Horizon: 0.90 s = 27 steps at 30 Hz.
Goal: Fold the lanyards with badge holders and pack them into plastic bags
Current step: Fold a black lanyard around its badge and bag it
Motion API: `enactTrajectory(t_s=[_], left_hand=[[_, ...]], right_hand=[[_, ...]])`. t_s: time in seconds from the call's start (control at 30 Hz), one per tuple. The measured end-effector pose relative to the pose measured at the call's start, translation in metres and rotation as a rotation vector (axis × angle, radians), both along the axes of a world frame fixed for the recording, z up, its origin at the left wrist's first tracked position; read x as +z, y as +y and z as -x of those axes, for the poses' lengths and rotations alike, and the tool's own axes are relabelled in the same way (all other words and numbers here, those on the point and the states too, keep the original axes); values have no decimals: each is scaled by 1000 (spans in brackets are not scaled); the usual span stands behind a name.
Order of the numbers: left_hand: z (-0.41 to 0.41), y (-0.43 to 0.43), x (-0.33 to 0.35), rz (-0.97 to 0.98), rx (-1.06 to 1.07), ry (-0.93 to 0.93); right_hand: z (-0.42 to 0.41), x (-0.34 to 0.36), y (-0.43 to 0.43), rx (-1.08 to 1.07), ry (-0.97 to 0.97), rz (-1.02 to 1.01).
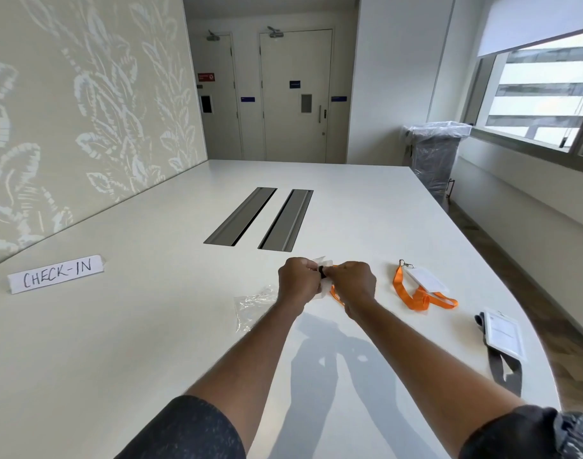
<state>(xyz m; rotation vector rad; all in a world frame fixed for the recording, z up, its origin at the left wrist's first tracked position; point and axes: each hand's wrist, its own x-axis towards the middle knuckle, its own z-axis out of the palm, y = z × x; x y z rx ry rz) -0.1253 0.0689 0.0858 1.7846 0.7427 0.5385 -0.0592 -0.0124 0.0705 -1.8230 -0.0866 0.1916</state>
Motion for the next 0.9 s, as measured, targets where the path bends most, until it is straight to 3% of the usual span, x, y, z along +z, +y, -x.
enactTrajectory(t_s=[0.1,0.23,0.33,0.5,0.73,0.9], left_hand=[[-2,-1,0,102,16,-4],[0,3,-3,127,53,-4],[3,9,-4,140,93,0],[8,17,-4,105,64,-1],[25,45,-3,-224,46,74],[40,62,-3,97,-100,-29]], right_hand=[[1,0,-1,114,94,36],[6,5,-5,453,196,-3],[6,0,-8,660,93,-18],[5,-10,-4,526,-237,196],[1,-5,1,489,-269,112],[3,1,6,534,-226,38]])
